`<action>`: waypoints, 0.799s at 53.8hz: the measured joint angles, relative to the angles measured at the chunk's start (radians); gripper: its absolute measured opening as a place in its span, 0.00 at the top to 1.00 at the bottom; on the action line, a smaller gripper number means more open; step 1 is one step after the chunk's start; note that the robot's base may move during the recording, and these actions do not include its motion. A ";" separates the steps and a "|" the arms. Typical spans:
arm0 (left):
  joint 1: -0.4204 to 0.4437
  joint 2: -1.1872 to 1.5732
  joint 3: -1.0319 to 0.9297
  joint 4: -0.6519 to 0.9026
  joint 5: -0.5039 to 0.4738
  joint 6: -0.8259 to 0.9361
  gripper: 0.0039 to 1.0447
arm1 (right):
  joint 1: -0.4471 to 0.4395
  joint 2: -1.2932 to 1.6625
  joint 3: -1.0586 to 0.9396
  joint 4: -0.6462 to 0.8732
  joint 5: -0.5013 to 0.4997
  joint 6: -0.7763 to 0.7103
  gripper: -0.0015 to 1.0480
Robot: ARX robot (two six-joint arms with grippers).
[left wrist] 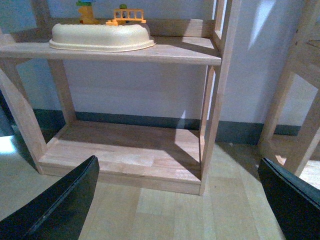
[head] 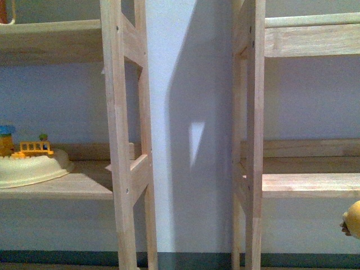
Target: Put away toys
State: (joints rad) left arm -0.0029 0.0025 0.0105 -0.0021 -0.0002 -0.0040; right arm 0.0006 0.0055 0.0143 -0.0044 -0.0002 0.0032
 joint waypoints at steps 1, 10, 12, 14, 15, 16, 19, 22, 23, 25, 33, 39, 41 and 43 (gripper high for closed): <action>0.000 0.000 0.000 0.000 0.000 0.000 0.06 | 0.000 0.000 0.000 0.000 0.000 0.000 0.94; 0.000 0.000 0.000 0.000 0.000 0.000 0.06 | 0.000 0.000 0.000 0.000 0.000 0.000 0.94; 0.000 0.000 0.000 0.000 0.000 0.000 0.06 | 0.000 0.000 0.000 0.000 0.000 0.000 0.94; 0.000 0.000 0.000 0.000 0.000 0.000 0.06 | 0.000 0.000 0.000 0.000 0.000 0.000 0.94; 0.000 0.000 0.000 0.000 0.000 0.000 0.06 | 0.000 0.000 0.000 0.000 0.000 0.000 0.94; 0.000 0.000 0.000 0.000 0.000 0.000 0.06 | 0.000 0.000 0.000 0.000 0.000 0.000 0.94; 0.000 0.000 0.000 0.000 0.000 0.000 0.06 | 0.011 0.006 0.002 -0.015 0.035 0.020 0.94; 0.000 0.000 0.000 0.000 0.000 0.000 0.06 | 0.047 0.023 0.011 -0.060 0.126 0.083 0.94; 0.000 0.000 0.000 0.000 0.000 0.000 0.06 | 0.061 0.034 0.012 -0.069 0.158 0.106 0.94; 0.000 0.000 0.000 0.000 0.000 0.000 0.06 | 0.076 0.058 0.013 -0.078 0.207 0.141 0.94; 0.000 0.000 0.000 0.000 0.000 0.000 0.06 | 0.101 0.129 0.096 -0.052 0.275 0.148 0.94; 0.000 0.000 0.000 0.000 0.000 0.000 0.06 | 0.139 0.185 0.206 -0.014 0.323 0.106 0.94; 0.000 0.000 0.000 0.000 0.000 0.000 0.06 | 0.154 0.205 0.240 -0.002 0.345 0.090 0.94; 0.000 0.000 0.000 0.000 0.000 0.000 0.06 | 0.171 0.227 0.274 0.010 0.368 0.076 0.94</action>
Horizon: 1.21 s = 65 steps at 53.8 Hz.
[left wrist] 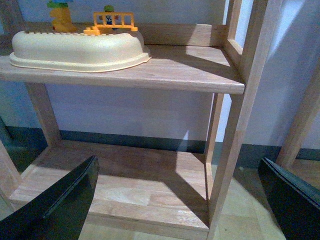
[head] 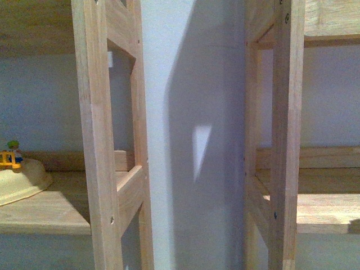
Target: Put away toys
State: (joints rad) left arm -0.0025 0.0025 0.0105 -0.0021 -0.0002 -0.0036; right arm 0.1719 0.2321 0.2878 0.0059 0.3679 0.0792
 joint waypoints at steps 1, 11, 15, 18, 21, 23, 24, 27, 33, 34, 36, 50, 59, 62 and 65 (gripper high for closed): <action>0.000 0.000 0.000 0.000 0.000 0.000 0.06 | 0.012 0.015 0.022 0.010 0.015 -0.016 0.94; 0.000 0.000 0.000 0.000 0.000 0.000 0.06 | 0.107 0.121 0.182 0.082 0.121 -0.114 0.94; 0.000 0.000 0.000 0.000 0.000 0.000 0.06 | 0.146 0.169 0.254 0.127 0.147 -0.172 0.94; 0.000 0.000 0.000 0.000 0.000 0.000 0.06 | 0.162 0.195 0.293 0.151 0.156 -0.204 0.94; 0.000 0.000 0.000 0.000 0.000 0.000 0.06 | 0.173 0.224 0.337 0.187 0.159 -0.241 0.94; 0.000 0.000 0.000 0.000 0.000 0.000 0.06 | 0.177 0.241 0.364 0.204 0.159 -0.261 0.94; 0.000 0.000 0.000 0.000 0.000 0.000 0.06 | 0.178 0.251 0.382 0.212 0.156 -0.276 0.94; 0.000 0.000 0.000 0.000 0.000 0.000 0.06 | 0.175 0.270 0.416 0.224 0.148 -0.297 0.94; 0.000 0.000 0.000 0.000 0.000 0.000 0.06 | 0.135 0.316 0.502 0.236 0.093 -0.339 0.94; 0.000 0.000 0.000 0.000 0.000 0.000 0.06 | 0.122 0.323 0.517 0.233 0.079 -0.339 0.94; 0.000 0.000 0.000 0.000 0.000 0.000 0.06 | 0.089 0.337 0.548 0.223 0.045 -0.338 0.94; 0.000 0.000 0.000 0.000 0.000 0.000 0.06 | -0.203 0.414 0.727 0.094 -0.180 -0.228 0.94; 0.000 0.000 0.000 0.000 0.000 0.000 0.06 | -0.290 0.570 0.872 0.133 -0.212 -0.183 0.94; 0.000 0.000 0.000 0.000 0.000 0.000 0.06 | -0.290 0.631 0.916 0.148 -0.211 -0.179 0.94; 0.000 0.000 0.000 0.000 0.000 0.000 0.06 | -0.290 0.691 0.961 0.151 -0.216 -0.169 0.94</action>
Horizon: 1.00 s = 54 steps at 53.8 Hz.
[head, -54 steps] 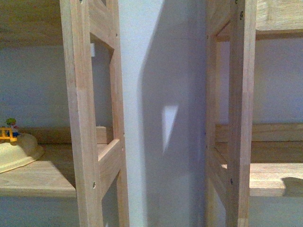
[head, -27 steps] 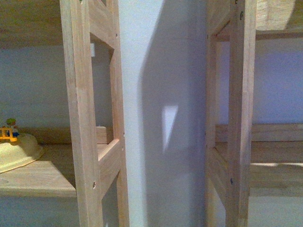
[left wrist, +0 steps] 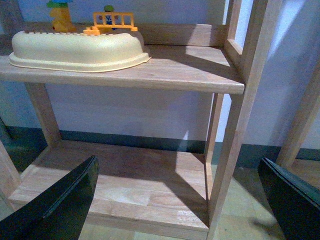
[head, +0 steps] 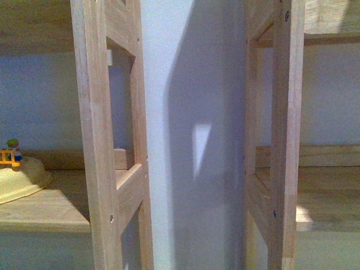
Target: Put away toys
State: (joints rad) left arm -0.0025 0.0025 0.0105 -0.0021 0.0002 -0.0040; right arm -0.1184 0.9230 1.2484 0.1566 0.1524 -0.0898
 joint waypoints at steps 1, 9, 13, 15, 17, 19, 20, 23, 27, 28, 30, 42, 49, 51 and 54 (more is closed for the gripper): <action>0.000 0.000 0.000 0.000 0.000 0.000 0.06 | 0.000 0.024 0.017 0.000 -0.001 0.005 0.94; 0.000 0.000 0.000 0.000 0.000 0.000 0.06 | 0.001 0.169 0.124 -0.008 -0.017 0.049 0.94; 0.000 0.000 0.000 0.000 0.000 0.000 0.06 | 0.007 0.244 0.185 -0.016 -0.024 0.074 0.94; 0.000 0.000 0.000 0.000 0.000 0.000 0.06 | 0.011 0.274 0.212 -0.021 -0.024 0.079 0.94; 0.000 0.000 0.000 0.000 0.000 0.000 0.06 | 0.016 0.304 0.241 -0.027 -0.026 0.084 0.94; 0.000 0.000 0.000 0.000 0.000 0.000 0.06 | 0.019 0.333 0.270 -0.037 -0.030 0.092 0.94; 0.000 0.000 0.000 0.000 0.000 0.000 0.06 | 0.021 0.342 0.280 -0.041 -0.032 0.095 0.94; 0.000 0.000 0.000 0.000 0.000 0.000 0.06 | 0.026 0.396 0.342 -0.064 -0.042 0.108 0.94; 0.000 0.000 0.000 0.000 0.000 0.000 0.06 | 0.029 0.459 0.419 -0.096 -0.055 0.130 0.94; 0.000 0.000 0.000 0.000 0.000 0.000 0.06 | 0.029 0.476 0.441 -0.107 -0.061 0.134 0.94; 0.000 0.000 0.000 0.000 0.000 0.000 0.06 | 0.029 0.509 0.484 -0.130 -0.071 0.151 0.94; 0.000 0.000 0.000 0.000 0.000 0.000 0.06 | 0.029 0.649 0.644 -0.212 -0.129 0.227 0.94; 0.000 0.000 0.000 0.000 0.000 0.000 0.06 | 0.037 0.699 0.683 -0.232 -0.157 0.266 0.94; 0.000 0.000 0.000 0.000 0.000 0.000 0.06 | 0.040 0.707 0.689 -0.232 -0.164 0.279 0.94; 0.000 0.000 0.000 0.000 0.000 0.000 0.06 | 0.045 0.713 0.692 -0.232 -0.171 0.289 0.94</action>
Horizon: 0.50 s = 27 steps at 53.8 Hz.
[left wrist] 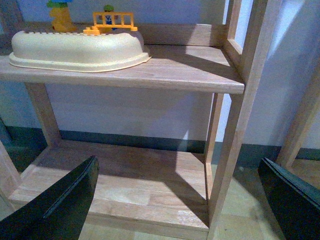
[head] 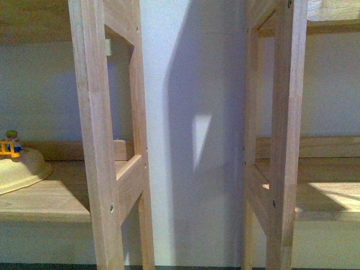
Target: Put away toys
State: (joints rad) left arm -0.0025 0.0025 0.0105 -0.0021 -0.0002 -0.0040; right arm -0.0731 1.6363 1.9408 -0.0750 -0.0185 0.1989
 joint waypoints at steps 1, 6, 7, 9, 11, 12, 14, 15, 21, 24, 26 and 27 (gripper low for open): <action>0.000 0.000 0.000 0.000 0.000 0.000 0.06 | 0.004 0.001 0.001 0.000 -0.003 0.005 0.94; 0.000 0.000 0.000 0.000 0.000 0.000 0.06 | 0.017 0.005 0.001 0.008 -0.020 0.027 0.94; 0.000 0.000 0.000 0.000 0.000 0.000 0.06 | 0.022 0.006 0.000 0.010 -0.022 0.034 0.94; 0.000 0.000 0.000 0.000 0.000 0.000 0.06 | 0.029 0.006 -0.002 0.010 -0.028 0.043 0.94; 0.000 0.000 0.000 0.000 0.000 0.000 0.06 | 0.035 0.007 -0.006 0.014 -0.031 0.051 0.94; 0.000 0.000 0.000 0.000 0.000 0.000 0.06 | 0.037 0.007 -0.007 0.015 -0.032 0.054 0.94; 0.000 0.000 0.000 0.000 0.000 0.000 0.06 | 0.042 0.007 -0.012 0.018 -0.035 0.064 0.94; 0.000 0.000 0.000 0.000 0.000 0.000 0.06 | 0.045 0.007 -0.017 0.022 -0.035 0.064 0.92; 0.000 0.000 0.000 0.000 0.000 0.000 0.06 | 0.051 0.005 -0.041 0.035 -0.034 0.073 0.75; 0.000 0.000 0.000 0.000 0.000 0.000 0.06 | 0.051 0.002 -0.051 0.040 -0.034 0.075 0.68; 0.000 0.000 0.000 0.000 0.000 0.000 0.06 | 0.051 0.000 -0.058 0.043 -0.034 0.075 0.63; 0.000 0.000 0.000 0.000 0.000 0.000 0.06 | 0.051 -0.002 -0.063 0.046 -0.032 0.076 0.60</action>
State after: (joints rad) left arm -0.0025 0.0025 0.0105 -0.0021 -0.0002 -0.0040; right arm -0.0219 1.6348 1.8778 -0.0288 -0.0509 0.2745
